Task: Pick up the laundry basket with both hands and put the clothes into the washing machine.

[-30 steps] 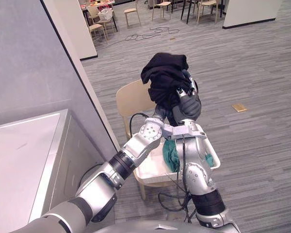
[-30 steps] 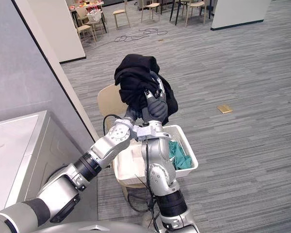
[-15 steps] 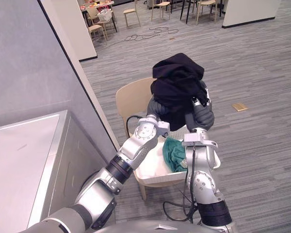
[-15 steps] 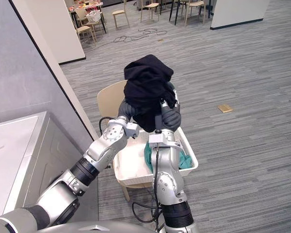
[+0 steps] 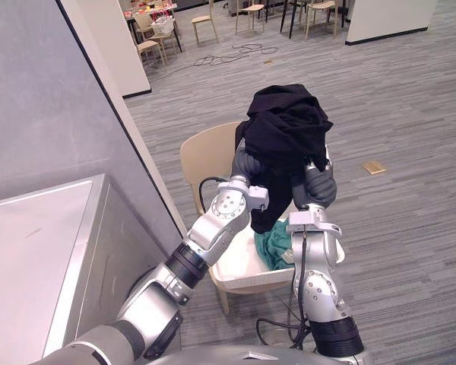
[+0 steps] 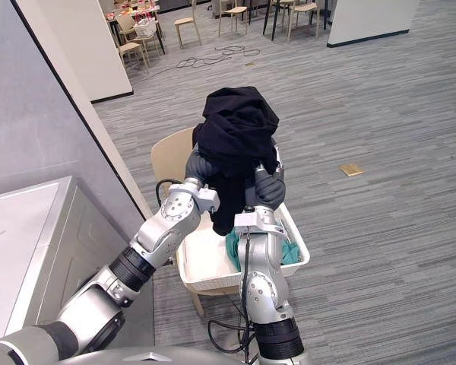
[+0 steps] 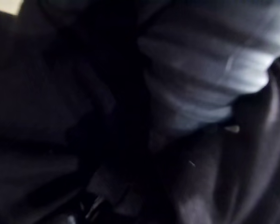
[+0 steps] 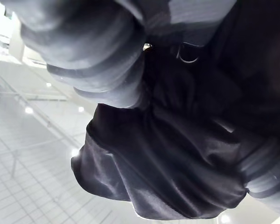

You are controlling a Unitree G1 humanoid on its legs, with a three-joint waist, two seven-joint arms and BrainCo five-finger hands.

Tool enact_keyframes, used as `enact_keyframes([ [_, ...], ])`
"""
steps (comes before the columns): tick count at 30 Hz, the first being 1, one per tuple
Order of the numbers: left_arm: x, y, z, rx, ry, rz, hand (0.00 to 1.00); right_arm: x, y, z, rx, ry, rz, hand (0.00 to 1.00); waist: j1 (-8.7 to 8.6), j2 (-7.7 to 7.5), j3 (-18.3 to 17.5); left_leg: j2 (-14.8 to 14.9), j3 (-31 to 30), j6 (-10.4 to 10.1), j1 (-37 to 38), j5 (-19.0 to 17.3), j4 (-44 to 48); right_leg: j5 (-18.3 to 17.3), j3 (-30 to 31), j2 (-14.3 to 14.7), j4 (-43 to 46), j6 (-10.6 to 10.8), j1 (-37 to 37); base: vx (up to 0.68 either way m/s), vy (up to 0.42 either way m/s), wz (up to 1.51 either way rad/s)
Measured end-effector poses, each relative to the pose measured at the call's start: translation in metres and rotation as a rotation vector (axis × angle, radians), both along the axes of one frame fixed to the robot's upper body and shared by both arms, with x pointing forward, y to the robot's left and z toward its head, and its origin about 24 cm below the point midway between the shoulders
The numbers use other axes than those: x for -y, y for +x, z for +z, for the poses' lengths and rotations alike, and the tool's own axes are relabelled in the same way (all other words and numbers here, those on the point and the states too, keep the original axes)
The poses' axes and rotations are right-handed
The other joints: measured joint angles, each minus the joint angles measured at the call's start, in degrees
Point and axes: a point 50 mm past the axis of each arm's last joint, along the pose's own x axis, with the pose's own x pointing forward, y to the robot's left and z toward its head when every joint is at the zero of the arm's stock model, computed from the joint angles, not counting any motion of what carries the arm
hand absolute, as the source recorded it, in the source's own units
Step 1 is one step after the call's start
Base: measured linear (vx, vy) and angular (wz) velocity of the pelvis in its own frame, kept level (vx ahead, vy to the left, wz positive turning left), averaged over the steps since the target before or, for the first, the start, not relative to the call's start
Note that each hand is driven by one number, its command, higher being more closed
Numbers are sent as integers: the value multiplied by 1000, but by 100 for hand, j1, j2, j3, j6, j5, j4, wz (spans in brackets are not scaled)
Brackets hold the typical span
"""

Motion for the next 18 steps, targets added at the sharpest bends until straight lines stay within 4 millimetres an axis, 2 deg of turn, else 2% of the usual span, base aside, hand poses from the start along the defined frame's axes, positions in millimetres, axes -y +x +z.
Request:
enact_keyframes([
  [1,0,0,0,1,0,0,100,0,0,0,0,0,0,100,0,-1,0,0,0,0,0,0,0,0,-1,0,-1,0,1,0,0,0],
  [2,0,0,0,2,-1,-1,100,0,0,0,1,0,0,0,0,-2,1,0,0,0,0,0,0,3,-1,0,-3,-1,2,0,0,0],
  [7,-1,0,3,16,-6,-7,100,7,-3,-2,-4,-33,-6,0,20,-11,4,0,4,1,-1,0,0,4,3,14,-11,1,4,0,0,0],
  [9,-10,2,14,66,-30,-8,100,20,-10,-9,-22,-78,-24,0,46,-16,7,2,3,3,-6,-3,1,5,3,19,-28,0,7,0,0,0],
  [11,-27,5,32,152,-61,27,100,38,-22,-22,-69,-106,-45,0,52,-16,6,3,3,5,-5,-13,1,5,1,24,-38,-1,12,0,0,0],
  [15,-51,13,38,191,-53,91,100,52,-36,-24,-62,-141,-68,0,16,-25,12,9,15,9,-4,-27,7,13,8,40,-74,4,25,0,0,0],
  [18,-63,2,41,228,-92,119,100,59,-42,-30,-84,-154,-108,0,3,-29,15,13,19,16,-4,-51,9,16,13,45,-112,6,41,0,0,0],
])
